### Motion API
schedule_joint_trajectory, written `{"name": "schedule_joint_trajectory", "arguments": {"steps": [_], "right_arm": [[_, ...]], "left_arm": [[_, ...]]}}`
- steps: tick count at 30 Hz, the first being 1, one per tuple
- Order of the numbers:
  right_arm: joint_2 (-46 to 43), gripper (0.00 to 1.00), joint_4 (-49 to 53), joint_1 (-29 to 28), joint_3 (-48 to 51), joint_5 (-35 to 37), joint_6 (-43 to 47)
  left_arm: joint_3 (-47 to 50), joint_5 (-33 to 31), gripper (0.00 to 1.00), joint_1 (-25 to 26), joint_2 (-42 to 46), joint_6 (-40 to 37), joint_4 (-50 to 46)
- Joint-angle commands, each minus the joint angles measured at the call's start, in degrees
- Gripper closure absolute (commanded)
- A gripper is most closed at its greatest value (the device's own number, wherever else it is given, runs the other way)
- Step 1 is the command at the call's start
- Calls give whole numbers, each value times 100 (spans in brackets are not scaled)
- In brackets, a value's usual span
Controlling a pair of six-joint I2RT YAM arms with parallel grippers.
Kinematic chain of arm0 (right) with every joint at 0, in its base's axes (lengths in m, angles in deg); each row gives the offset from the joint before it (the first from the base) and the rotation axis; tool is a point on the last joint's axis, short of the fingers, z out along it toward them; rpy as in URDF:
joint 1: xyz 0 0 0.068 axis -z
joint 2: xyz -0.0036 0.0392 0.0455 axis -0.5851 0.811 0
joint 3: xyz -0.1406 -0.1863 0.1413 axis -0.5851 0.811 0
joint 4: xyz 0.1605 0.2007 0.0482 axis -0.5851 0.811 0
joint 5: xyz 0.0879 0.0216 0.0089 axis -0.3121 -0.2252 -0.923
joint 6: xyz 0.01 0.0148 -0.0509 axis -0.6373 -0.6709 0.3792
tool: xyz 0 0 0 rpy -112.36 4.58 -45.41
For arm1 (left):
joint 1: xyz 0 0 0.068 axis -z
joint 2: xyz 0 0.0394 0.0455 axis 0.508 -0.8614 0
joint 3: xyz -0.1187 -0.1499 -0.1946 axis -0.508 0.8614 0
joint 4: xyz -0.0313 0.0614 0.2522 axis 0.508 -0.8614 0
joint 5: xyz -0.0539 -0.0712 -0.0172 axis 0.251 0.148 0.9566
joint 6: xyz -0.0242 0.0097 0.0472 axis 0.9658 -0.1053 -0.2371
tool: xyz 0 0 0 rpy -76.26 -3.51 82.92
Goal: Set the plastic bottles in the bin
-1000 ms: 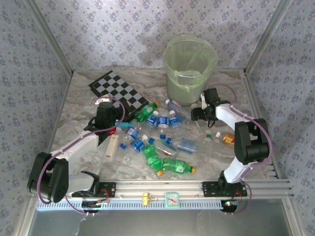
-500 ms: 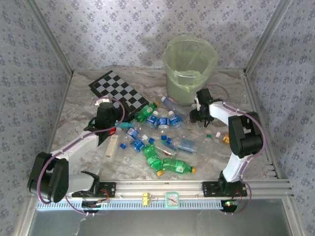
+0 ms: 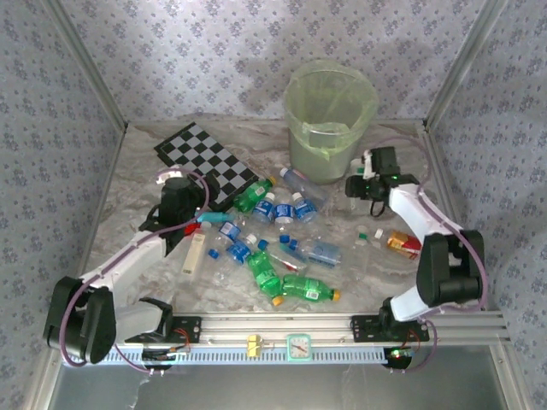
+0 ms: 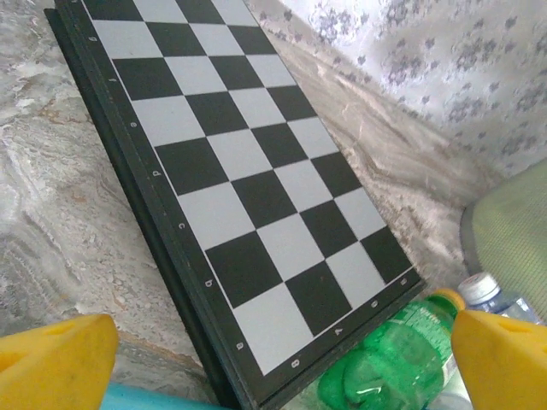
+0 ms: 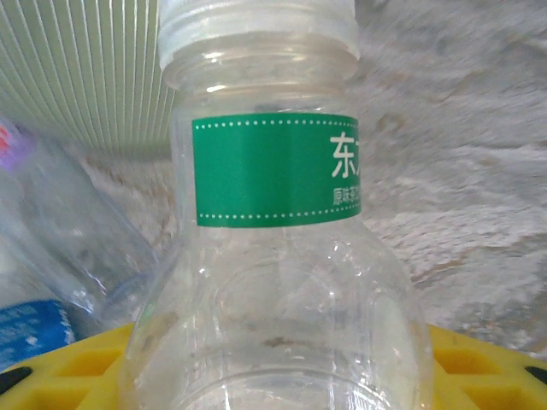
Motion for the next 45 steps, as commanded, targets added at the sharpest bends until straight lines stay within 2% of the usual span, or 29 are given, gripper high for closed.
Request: {"name": "schedule_joint_trajectory", "arguments": {"steps": [1, 3, 7, 10, 14, 18, 24, 34, 38, 45], "right_arm": [[-454, 51, 52, 457, 193, -522, -712], [-777, 52, -4, 780, 276, -749, -982], [-1432, 52, -139, 1170, 109, -756, -1260], [-1721, 52, -265, 1231, -401, -694, -1311], [-1600, 53, -686, 1152, -1405, -785, -1452], [-1029, 54, -935, 786, -2440, -737, -1420], [351, 54, -971, -27, -4242, -490, -903], [2915, 53, 644, -948, -7246, -85, 32], [3449, 52, 1171, -1168, -7716, 126, 309], [3692, 49, 1899, -1464, -7721, 760, 950]], "left_arm": [[148, 359, 0, -279, 187, 314, 162], [203, 527, 0, -493, 284, 399, 189], [296, 597, 0, -804, 533, 379, 111], [317, 519, 0, -957, 670, 331, -100], [432, 498, 0, -1068, 744, 374, -166], [515, 585, 0, -1104, 752, 402, -194], [518, 667, 0, -1151, 898, 147, -453], [600, 634, 0, -1181, 1428, -503, -941], [626, 541, 0, -1195, 1559, -719, -1093], [624, 555, 0, -1202, 1609, -848, -1093]]}}
